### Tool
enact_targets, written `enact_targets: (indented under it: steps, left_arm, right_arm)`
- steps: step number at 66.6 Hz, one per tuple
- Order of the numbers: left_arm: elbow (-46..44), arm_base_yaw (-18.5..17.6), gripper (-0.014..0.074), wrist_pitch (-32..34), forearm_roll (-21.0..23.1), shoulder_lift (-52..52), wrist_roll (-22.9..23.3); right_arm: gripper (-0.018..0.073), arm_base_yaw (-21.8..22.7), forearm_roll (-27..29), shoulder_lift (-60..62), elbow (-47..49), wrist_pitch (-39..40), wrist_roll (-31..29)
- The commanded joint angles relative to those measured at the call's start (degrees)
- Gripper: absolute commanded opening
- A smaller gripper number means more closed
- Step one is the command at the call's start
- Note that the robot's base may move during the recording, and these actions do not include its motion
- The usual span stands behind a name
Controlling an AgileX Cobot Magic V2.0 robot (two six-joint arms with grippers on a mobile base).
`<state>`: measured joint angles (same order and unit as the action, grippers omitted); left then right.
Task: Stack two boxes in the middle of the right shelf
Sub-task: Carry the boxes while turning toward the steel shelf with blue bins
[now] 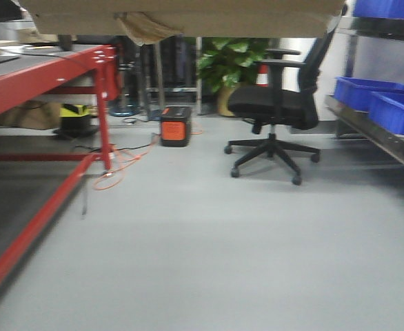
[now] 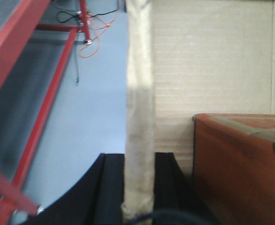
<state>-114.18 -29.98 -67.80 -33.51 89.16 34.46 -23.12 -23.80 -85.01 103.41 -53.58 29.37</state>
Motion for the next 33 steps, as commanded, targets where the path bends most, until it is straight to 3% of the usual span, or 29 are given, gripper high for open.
enact_targets:
  steps: [1, 33]
  left_arm:
    - [-0.7, 0.0, -0.0111, 1.3, -1.7, -0.8, 0.3]
    - [-0.7, 0.0, -0.0111, 1.3, -1.7, -0.8, 0.3]
  right_arm:
    - [-0.0167, 0.1, -2.3, 0.9, 0.6, 3.0, 0.2]
    - [-0.0167, 0.1, -2.3, 0.9, 0.6, 3.0, 0.2]
